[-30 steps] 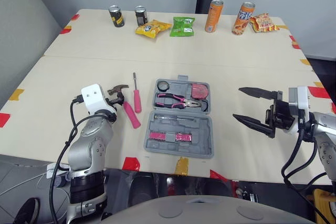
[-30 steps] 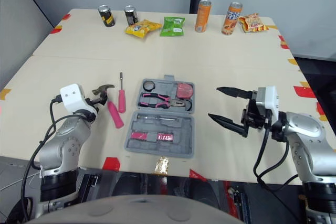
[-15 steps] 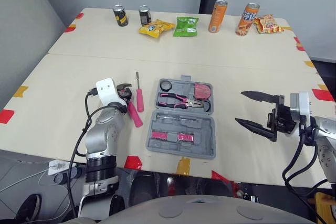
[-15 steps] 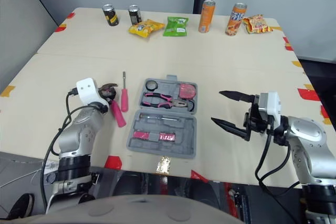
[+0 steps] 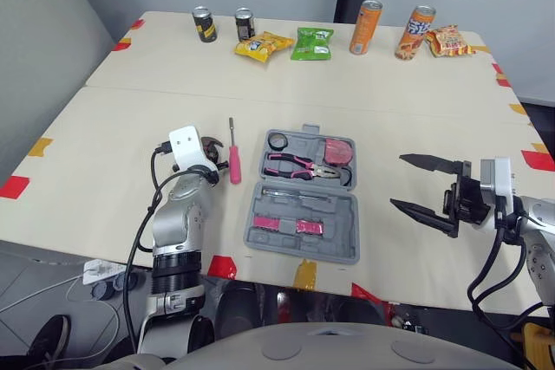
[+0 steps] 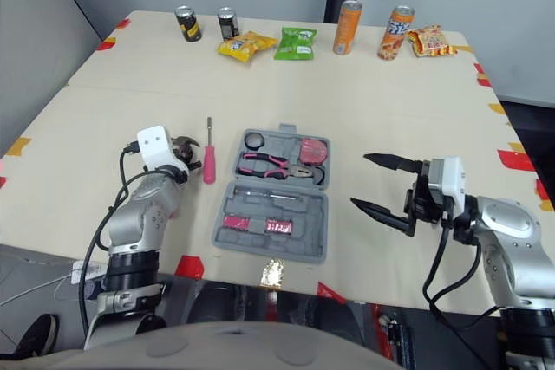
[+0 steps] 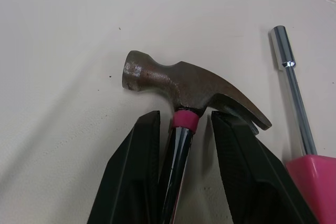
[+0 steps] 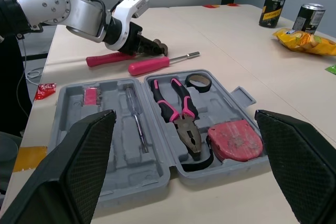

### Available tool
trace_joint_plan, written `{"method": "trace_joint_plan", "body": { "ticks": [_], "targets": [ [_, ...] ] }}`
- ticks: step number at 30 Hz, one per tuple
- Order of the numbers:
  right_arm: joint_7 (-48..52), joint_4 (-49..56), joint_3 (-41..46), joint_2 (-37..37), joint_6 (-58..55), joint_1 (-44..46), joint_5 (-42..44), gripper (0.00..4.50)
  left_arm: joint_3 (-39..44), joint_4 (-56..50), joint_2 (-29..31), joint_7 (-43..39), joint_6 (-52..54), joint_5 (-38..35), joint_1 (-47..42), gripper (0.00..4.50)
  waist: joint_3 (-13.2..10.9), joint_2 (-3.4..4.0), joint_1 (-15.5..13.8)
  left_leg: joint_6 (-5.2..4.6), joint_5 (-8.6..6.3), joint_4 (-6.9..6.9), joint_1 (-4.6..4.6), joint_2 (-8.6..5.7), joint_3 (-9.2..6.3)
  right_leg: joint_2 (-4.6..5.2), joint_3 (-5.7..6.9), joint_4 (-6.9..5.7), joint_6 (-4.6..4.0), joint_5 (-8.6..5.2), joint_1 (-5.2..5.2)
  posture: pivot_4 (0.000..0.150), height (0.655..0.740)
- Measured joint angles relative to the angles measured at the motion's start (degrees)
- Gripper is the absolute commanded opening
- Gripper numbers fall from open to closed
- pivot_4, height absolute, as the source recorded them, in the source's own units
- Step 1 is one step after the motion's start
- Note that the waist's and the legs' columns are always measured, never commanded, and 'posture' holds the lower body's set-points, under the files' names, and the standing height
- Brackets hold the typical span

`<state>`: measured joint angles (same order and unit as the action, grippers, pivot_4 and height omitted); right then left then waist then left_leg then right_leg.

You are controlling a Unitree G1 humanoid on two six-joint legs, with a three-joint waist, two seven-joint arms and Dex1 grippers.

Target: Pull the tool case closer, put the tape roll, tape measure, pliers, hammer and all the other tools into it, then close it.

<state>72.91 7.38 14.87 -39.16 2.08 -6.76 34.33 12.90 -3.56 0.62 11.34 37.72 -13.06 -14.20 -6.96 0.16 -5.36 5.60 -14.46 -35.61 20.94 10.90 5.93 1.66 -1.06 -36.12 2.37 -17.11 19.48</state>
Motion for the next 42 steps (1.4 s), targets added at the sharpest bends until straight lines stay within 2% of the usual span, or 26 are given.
{"method": "trace_joint_plan", "body": {
  "ticks": [13, 16, 18, 19, 26, 36, 38, 42],
  "targets": [
    [0.5, -0.23, -0.18, 0.16, 0.66, 0.03, -0.46, 4.5, -1.16, 0.39, 2.03, -2.11, 1.44, 1.7, -0.02, 1.65, 0.11, 0.18, 0.06, 0.0, 0.0, 0.0, 0.01, -0.02, -0.06, 0.01, 0.04, 0.0, 0.01, 0.0, 0.0, 0.15, 0.7385],
    [0.96, -0.23, -0.19, 0.16, 0.69, 0.02, -0.49, 4.5, -0.91, 0.39, 2.19, -2.13, 1.66, 2.05, 0.03, 0.8, 0.14, 0.22, 0.11, 0.0, 0.0, 0.0, 0.01, -0.02, -0.06, 0.01, 0.04, 0.0, 0.01, 0.0, 0.0, 0.15, 0.7385],
    [1.12, -0.23, -0.19, 0.16, 0.69, 0.02, -0.48, 4.5, -0.53, 0.4, 2.3, -2.16, 1.61, 2.09, 0.08, 0.07, 0.14, 0.23, 0.1, -0.01, 0.0, 0.0, 0.02, -0.02, -0.07, 0.01, 0.05, 0.01, 0.01, 0.0, 0.0, 0.15, 0.7385],
    [1.25, -0.23, -0.2, 0.16, 0.69, 0.01, -0.48, 4.5, -0.51, 0.43, 2.36, -2.3, 1.64, 2.1, 0.08, 0.02, 0.14, 0.23, 0.1, 0.0, 0.0, 0.0, 0.03, -0.03, -0.07, 0.01, 0.05, 0.02, 0.01, 0.0, 0.0, 0.15, 0.7385],
    [2.32, -0.23, -0.27, 0.14, 0.69, 0.02, -0.49, 4.5, -0.48, 0.41, 3.07, -3.57, 1.62, 2.09, 0.38, 0.02, 0.15, 0.25, 0.1, 0.0, 0.0, 0.01, 0.04, -0.05, -0.1, 0.04, 0.07, 0.03, 0.01, 0.0, 0.0, 0.15, 0.7385],
    [2.7, -0.16, -1.55, 0.14, 0.55, 0.68, -0.48, 4.5, -0.44, -2.34, 8.57, -9.9, 2.91, 1.23, 3.69, 0.02, 0.17, 0.28, 1.01, -0.01, 0.0, 0.05, 0.04, -0.03, -0.16, 0.03, 0.13, 0.04, 0.01, 0.0, 0.01, 0.15, 0.7385],
    [2.7, -0.12, -1.7, 0.14, 0.52, 0.81, -0.47, 4.5, -0.31, -3.4, 10.56, -13.14, 2.97, 0.09, 5.25, 0.02, 0.16, 0.27, 1.13, -0.02, 0.0, 0.05, 0.07, -0.03, -0.18, 0.03, 0.15, 0.04, 0.01, 0.0, 0.03, 0.15, 0.7385],
    [2.97, -0.04, -2.03, 0.03, 0.37, 0.95, -0.44, 4.5, -1.65, -7.75, 21.79, -27.54, 2.06, -3.07, 10.36, 0.02, 0.03, 0.24, 1.41, -0.03, 0.01, 0.08, 0.13, 0.03, -0.28, -0.01, 0.28, 0.06, 0.0, 0.0, 0.11, 0.15, 0.7385]
  ]
}}
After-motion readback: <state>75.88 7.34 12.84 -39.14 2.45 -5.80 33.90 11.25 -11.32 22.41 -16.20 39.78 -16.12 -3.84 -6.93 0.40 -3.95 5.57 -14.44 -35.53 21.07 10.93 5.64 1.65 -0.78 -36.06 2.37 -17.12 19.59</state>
